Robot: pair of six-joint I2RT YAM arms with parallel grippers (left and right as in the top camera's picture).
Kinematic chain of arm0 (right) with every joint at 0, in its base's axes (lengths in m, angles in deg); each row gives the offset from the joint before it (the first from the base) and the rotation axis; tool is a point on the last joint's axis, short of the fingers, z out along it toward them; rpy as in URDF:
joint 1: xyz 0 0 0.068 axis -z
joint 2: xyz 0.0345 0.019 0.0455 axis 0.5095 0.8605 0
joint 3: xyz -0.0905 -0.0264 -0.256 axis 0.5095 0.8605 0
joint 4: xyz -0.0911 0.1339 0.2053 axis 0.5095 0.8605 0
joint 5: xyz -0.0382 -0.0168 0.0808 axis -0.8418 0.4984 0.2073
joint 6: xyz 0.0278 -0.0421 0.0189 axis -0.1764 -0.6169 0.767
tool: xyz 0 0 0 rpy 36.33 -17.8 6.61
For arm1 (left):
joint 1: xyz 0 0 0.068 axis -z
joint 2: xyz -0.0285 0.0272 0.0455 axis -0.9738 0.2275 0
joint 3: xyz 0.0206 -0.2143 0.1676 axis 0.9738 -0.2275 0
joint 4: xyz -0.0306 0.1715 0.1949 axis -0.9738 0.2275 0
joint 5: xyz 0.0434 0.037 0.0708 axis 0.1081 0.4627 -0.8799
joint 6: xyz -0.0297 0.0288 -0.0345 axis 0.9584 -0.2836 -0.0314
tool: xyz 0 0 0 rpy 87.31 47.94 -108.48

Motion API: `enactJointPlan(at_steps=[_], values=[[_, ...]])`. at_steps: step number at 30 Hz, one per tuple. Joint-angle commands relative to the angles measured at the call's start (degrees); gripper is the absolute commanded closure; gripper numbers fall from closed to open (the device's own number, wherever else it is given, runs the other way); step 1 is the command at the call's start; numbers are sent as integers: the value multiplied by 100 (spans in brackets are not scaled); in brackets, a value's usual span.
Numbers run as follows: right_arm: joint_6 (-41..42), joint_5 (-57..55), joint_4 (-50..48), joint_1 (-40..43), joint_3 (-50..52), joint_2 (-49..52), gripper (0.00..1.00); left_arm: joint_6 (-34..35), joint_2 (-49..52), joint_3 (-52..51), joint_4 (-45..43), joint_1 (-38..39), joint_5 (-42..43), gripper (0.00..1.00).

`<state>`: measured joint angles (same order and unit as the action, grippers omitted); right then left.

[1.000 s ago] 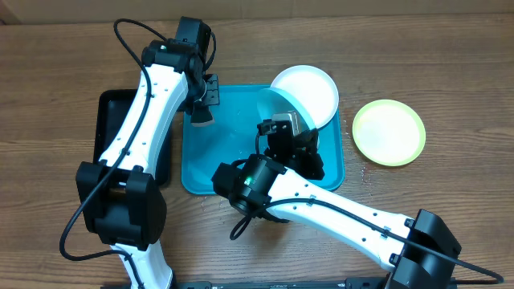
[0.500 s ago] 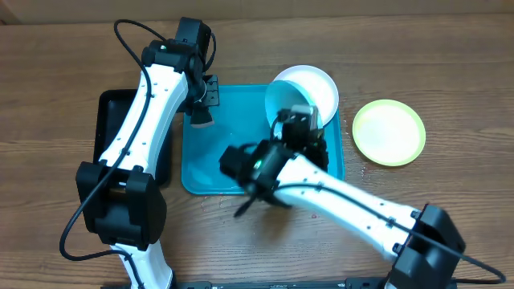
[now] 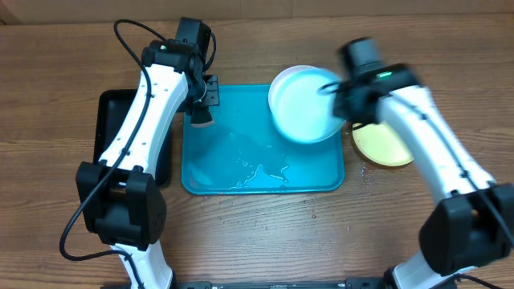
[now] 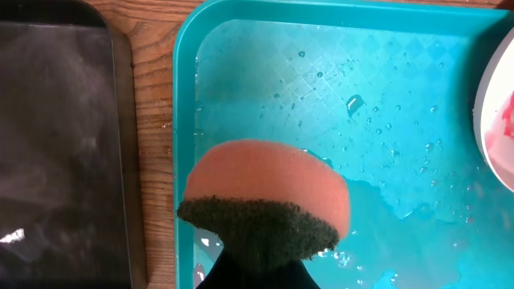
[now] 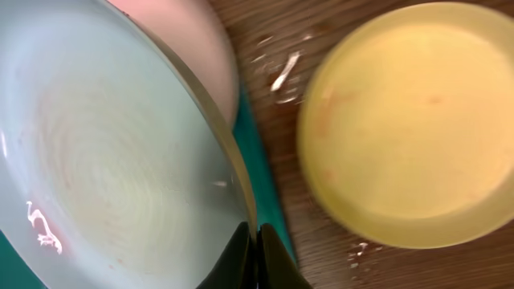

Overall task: Clean dirty plates on tray and stack at the side
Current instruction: 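Lift the light blue plate with the right gripper and stack it on the yellow plate, then move the right gripper to the white plate rim and pull it left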

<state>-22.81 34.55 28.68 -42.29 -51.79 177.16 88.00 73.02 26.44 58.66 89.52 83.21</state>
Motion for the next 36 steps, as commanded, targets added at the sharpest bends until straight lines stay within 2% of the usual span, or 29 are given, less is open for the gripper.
enactJointPlan(at_steps=[1,6,11,16,22,24,26,29,32,36], values=[[-527,1158,-22,1189,-31,-256,96,39,42,63,-7,15,50,96],[-516,1141,-179,2667,409,-219,96,42,42,63,-7,15,52,96],[-214,1143,-612,3571,1237,-214,96,46,42,63,-7,15,52,96],[-199,1161,-1016,3738,1919,-214,96,46,42,63,-7,15,52,96],[-227,1156,-1187,3305,2184,-214,96,61,42,63,-7,15,52,96],[-240,1093,-1200,3139,2184,-214,85,63,42,63,-9,15,55,96],[-229,1082,-1220,3008,2162,-214,52,81,42,63,-7,15,52,96],[-195,1311,-1196,2914,1915,-214,34,81,42,63,-11,17,92,96],[-197,1681,-1187,2769,1598,-214,31,81,42,63,-20,17,116,96],[-181,2181,-1613,2326,1515,-214,32,83,42,63,-39,17,116,96]])
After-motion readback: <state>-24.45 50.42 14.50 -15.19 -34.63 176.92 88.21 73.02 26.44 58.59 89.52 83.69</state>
